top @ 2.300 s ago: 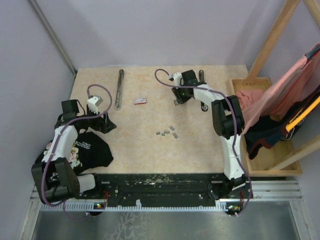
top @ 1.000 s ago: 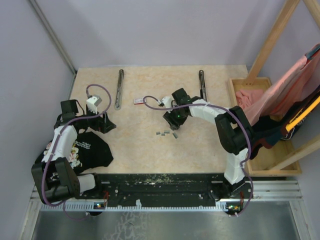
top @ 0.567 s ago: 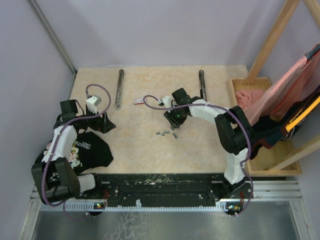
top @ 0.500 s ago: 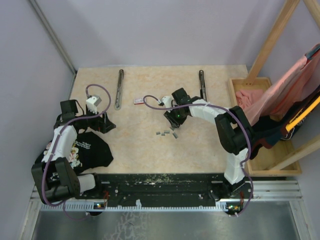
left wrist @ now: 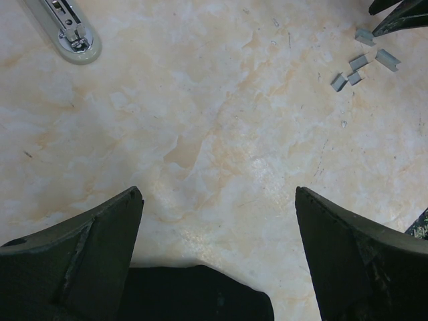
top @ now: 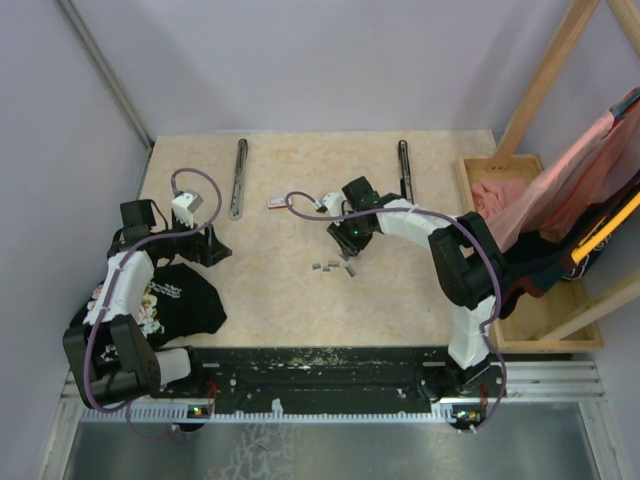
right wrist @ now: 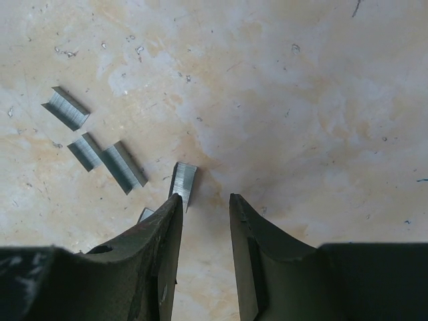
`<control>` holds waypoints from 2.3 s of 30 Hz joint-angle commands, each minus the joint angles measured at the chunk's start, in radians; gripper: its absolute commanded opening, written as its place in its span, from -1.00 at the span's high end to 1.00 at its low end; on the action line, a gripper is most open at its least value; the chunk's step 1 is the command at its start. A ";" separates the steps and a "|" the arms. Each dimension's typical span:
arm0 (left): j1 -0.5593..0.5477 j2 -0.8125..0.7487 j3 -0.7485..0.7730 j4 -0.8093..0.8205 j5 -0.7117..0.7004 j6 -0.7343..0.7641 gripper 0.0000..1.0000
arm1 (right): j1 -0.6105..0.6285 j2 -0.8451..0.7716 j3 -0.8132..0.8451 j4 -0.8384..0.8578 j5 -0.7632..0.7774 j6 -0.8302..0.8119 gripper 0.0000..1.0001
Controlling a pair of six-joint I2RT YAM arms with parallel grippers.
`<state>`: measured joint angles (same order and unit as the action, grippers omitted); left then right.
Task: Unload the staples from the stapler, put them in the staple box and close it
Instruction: Pick up the staple from the center of the board.
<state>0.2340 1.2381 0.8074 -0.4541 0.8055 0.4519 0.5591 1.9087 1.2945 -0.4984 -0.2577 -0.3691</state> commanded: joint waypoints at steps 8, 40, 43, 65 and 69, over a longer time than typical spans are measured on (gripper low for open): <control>0.010 -0.005 0.029 -0.009 0.030 0.022 -1.00 | 0.031 0.026 0.049 0.017 0.014 0.013 0.33; 0.010 0.001 0.031 -0.011 0.033 0.022 -1.00 | 0.060 0.021 0.110 0.014 0.144 0.024 1.00; 0.011 0.003 0.030 -0.012 0.034 0.022 -1.00 | 0.060 0.005 0.107 0.043 0.153 0.032 1.00; 0.013 0.001 0.030 -0.012 0.036 0.023 -1.00 | -0.032 0.079 0.326 0.172 0.367 0.286 1.00; 0.014 0.004 0.030 -0.011 0.038 0.024 -1.00 | -0.054 0.119 0.362 0.187 0.406 0.295 1.00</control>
<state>0.2386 1.2381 0.8074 -0.4568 0.8139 0.4522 0.5262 1.9892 1.5940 -0.3576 0.0925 -0.1204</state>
